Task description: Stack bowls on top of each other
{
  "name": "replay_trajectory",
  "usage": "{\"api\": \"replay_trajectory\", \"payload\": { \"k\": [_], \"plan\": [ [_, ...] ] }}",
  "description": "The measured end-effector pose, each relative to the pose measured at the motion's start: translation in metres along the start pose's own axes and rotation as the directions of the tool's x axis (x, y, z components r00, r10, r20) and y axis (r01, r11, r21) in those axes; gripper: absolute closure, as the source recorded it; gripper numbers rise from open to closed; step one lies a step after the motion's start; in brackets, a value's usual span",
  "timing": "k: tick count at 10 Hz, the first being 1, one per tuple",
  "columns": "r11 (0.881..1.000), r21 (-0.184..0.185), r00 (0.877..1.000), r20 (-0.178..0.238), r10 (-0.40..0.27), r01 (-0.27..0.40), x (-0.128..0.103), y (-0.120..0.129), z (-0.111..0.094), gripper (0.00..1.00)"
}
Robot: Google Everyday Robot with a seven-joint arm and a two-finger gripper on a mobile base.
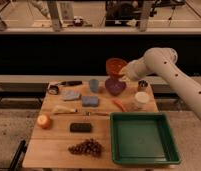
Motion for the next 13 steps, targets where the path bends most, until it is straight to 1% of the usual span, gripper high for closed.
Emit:
{"api": "replay_trajectory", "payload": {
  "k": [2,4,9,11,13],
  "plan": [
    [1.000,0.000,1.000,-0.007,-0.001,0.001,0.005,-0.002,0.001,1.00],
    [1.000,-0.006,1.000,-0.012,-0.003,0.003,0.010,-0.004,0.006,1.00],
    [1.000,-0.028,1.000,-0.007,-0.011,0.010,0.020,-0.012,0.030,1.00],
    [1.000,-0.029,1.000,0.005,-0.010,0.010,0.030,-0.011,0.040,1.00],
    [1.000,-0.020,0.999,0.035,-0.016,0.017,0.040,-0.007,0.051,1.00]
  ]
}}
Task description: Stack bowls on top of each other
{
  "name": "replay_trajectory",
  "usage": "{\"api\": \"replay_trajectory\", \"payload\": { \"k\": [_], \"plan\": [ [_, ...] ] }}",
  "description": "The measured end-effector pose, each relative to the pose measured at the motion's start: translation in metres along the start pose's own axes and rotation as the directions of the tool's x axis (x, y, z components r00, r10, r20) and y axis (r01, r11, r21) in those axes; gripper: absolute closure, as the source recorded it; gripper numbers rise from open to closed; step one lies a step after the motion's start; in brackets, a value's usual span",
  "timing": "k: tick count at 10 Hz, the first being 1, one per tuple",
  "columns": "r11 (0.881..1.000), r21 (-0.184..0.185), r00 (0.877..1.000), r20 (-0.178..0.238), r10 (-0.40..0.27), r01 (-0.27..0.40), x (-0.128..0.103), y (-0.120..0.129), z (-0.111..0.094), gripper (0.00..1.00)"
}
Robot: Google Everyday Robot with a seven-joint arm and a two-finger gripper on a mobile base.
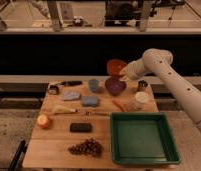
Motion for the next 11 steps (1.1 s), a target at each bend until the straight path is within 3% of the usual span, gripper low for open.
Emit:
{"api": "replay_trajectory", "payload": {
  "k": [4,9,11],
  "plan": [
    [1.000,0.008,0.999,0.044,-0.002,0.002,0.023,0.011,0.026,1.00],
    [1.000,-0.016,0.997,0.071,0.004,-0.003,0.034,0.015,0.057,1.00],
    [1.000,-0.015,0.994,0.102,0.025,-0.023,0.036,0.016,0.065,1.00]
  ]
}}
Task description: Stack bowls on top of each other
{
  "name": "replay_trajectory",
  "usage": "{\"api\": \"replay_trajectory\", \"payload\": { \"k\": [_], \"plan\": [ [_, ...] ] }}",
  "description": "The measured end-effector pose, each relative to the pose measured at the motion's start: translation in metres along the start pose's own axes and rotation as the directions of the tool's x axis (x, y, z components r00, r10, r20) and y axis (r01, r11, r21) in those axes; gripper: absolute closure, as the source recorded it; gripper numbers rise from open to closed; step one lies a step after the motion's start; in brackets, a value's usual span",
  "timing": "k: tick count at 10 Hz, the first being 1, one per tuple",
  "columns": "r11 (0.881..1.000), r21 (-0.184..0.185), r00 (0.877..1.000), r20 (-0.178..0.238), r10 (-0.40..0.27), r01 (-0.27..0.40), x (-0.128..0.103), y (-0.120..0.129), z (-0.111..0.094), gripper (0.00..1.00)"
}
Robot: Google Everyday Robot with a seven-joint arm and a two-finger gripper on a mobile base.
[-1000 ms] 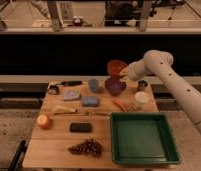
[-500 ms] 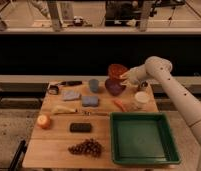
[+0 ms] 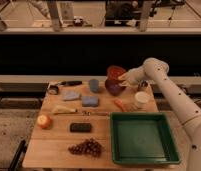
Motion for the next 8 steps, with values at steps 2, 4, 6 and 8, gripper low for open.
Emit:
{"api": "replay_trajectory", "payload": {
  "k": [2,4,6,8],
  "plan": [
    [1.000,0.003,1.000,0.014,0.016,-0.016,0.004,0.004,0.003,1.00],
    [1.000,-0.009,1.000,0.021,0.012,-0.012,0.002,0.007,0.011,1.00],
    [1.000,-0.019,1.000,0.016,0.006,-0.006,0.004,0.010,0.012,1.00],
    [1.000,-0.023,1.000,0.013,0.004,-0.004,0.005,0.010,0.012,1.00]
  ]
}}
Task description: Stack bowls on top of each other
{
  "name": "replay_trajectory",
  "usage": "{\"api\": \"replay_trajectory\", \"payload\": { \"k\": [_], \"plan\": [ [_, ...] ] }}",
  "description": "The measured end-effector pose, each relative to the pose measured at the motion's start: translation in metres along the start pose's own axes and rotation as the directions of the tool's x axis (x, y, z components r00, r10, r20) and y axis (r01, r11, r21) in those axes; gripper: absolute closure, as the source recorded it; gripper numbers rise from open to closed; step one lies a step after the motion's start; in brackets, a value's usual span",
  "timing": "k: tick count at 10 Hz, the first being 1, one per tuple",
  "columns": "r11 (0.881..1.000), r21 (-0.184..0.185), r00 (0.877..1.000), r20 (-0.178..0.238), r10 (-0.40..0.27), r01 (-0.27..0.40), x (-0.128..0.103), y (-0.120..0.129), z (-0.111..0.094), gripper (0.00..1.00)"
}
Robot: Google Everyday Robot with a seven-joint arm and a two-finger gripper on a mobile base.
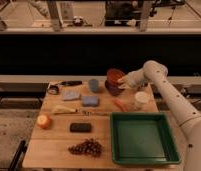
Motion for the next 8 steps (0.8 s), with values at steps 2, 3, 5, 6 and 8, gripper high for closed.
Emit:
{"api": "replay_trajectory", "payload": {
  "k": [2,3,5,6,8],
  "plan": [
    [1.000,-0.003,1.000,-0.003,-0.005,0.005,-0.0010,-0.0011,0.0011,1.00],
    [1.000,-0.003,1.000,-0.006,-0.006,0.006,-0.0001,-0.0013,0.0002,1.00],
    [1.000,-0.004,1.000,-0.018,-0.011,0.011,0.0023,-0.0011,-0.0013,1.00],
    [1.000,-0.004,1.000,-0.022,-0.012,0.012,0.0021,-0.0021,-0.0012,1.00],
    [1.000,-0.009,0.999,-0.032,-0.015,0.015,0.0021,-0.0027,0.0010,0.98]
  ]
}}
